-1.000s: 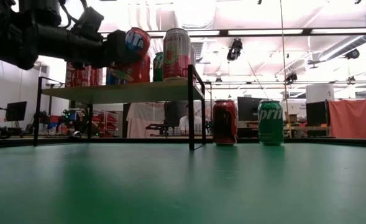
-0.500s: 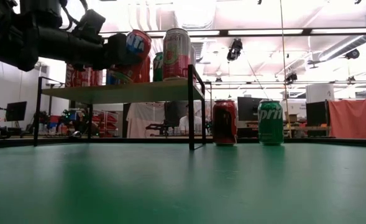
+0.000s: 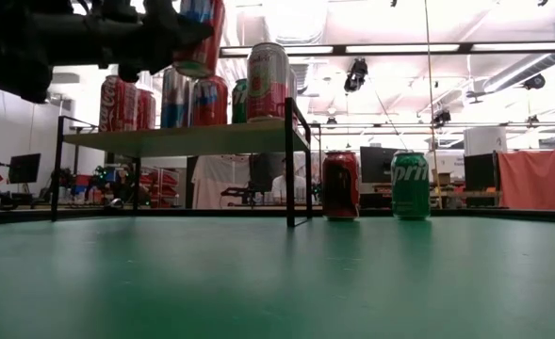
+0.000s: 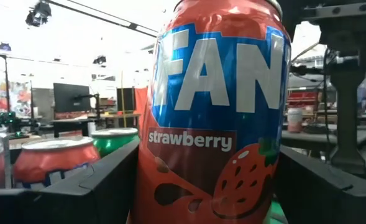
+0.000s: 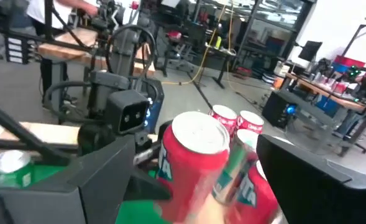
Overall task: Place canned beverage on shelf
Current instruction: Put the red soda can on the shelf aligned with the other red soda can
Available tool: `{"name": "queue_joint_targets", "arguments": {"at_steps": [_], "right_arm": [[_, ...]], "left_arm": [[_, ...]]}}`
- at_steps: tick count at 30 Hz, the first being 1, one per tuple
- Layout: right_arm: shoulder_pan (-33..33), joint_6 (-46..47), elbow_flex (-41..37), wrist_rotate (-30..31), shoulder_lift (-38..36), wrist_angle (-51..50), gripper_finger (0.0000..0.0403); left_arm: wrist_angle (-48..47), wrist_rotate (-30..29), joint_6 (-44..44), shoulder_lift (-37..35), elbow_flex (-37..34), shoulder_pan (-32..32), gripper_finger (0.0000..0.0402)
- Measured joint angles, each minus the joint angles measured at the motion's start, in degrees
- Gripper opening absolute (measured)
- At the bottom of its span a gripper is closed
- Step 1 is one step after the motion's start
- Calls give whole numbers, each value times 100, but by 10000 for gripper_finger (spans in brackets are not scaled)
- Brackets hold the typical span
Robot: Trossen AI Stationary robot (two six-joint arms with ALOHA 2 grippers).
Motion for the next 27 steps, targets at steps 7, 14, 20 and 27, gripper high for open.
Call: {"name": "queue_joint_targets", "arguments": {"at_steps": [7,14,20,27], "right_arm": [[-220,16,923,87,712,-372,327],[-289,167,1552,90,1264,-826,327],[-304,335,1989,127,1600,-1010,327],[-313,440,2203,124,1723,-1086,322]], "left_arm": [[9,227,96,-7,215,-1,298],[9,187,446,-15,369,2,298],[18,146,549,-20,450,6,298],[20,147,538,-39,450,8,298]]}}
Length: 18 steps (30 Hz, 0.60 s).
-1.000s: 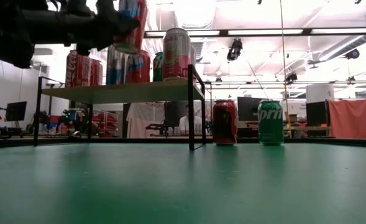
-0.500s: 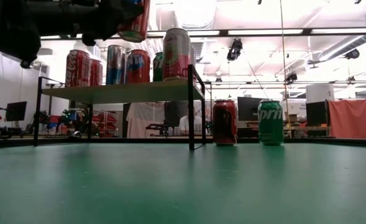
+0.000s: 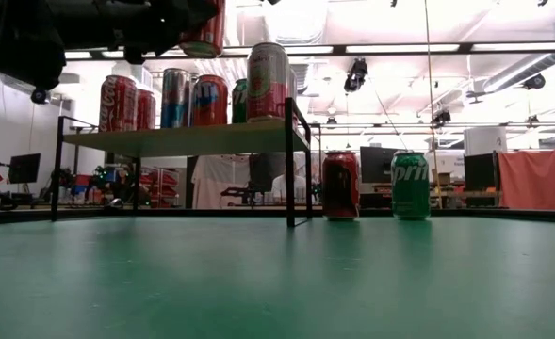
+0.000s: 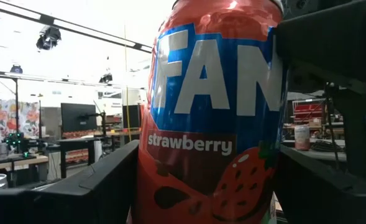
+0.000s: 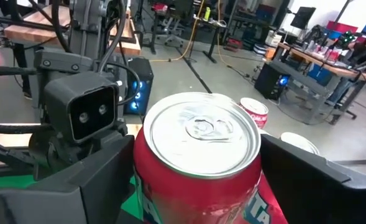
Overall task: Place canned beverage on shelf
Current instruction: Put the red soda can on the shelf aligned with the other red soda can
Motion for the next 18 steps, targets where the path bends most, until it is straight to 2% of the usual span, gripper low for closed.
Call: {"name": "queue_joint_targets", "arguments": {"at_steps": [7,13,18], "right_arm": [[-35,136,0,-29,-2,-71,284],[-33,230,0,-28,-4,-95,284],[-33,256,0,-33,-4,-102,284]], "left_arm": [[-4,3,-65,0,0,0,302],[-20,49,-211,4,0,-4,304],[-38,59,-262,4,0,-4,322]]}}
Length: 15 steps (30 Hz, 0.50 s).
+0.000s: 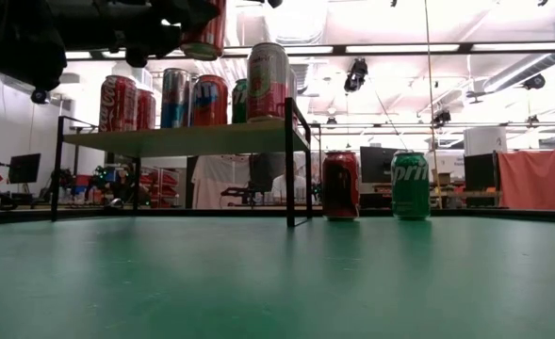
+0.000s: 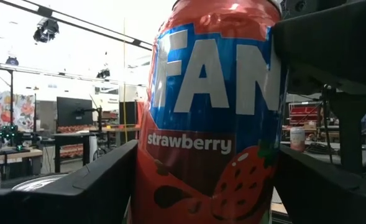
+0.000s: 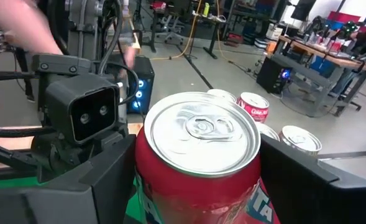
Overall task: Place canned beverage on shelf
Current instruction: Put the red soda can on the shelf aligned with the other red soda can
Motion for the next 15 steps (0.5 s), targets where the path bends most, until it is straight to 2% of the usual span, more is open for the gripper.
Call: {"name": "queue_joint_targets", "arguments": {"at_steps": [6,15], "right_arm": [[0,26,-24,-101,2,-131,284],[-2,21,-17,-2,-106,-122,285]], "left_arm": [[-20,20,4,0,2,-13,346],[-86,-165,21,-99,4,-82,350]]}}
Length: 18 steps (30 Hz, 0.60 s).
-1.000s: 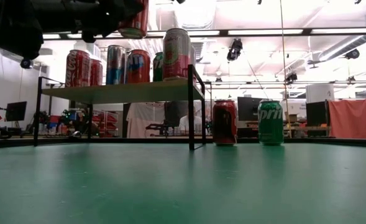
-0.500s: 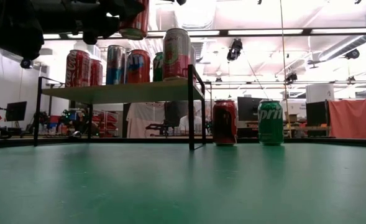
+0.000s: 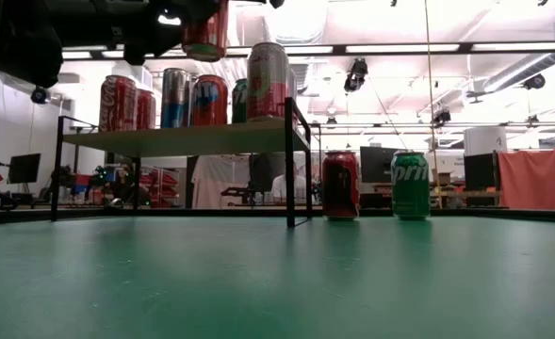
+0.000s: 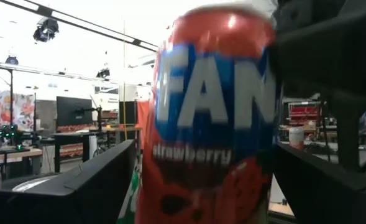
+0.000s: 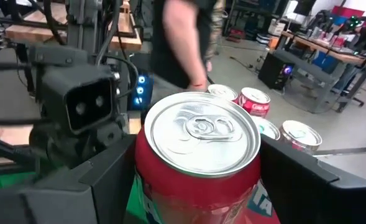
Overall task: Place canned beverage on shelf
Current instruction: Put the red soda can on the shelf aligned with the other red soda can
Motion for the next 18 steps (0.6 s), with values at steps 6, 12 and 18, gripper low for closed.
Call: {"name": "queue_joint_targets", "arguments": {"at_steps": [6,12,18], "right_arm": [[-41,-45,0,-2,-105,-10,285],[-177,120,7,4,-202,38,285],[-288,421,7,9,-65,162,285]], "left_arm": [[5,-332,638,-484,0,-338,351],[7,-1256,1957,-1199,0,-781,351],[-14,-1695,2688,-1925,-2,-864,351]]}}
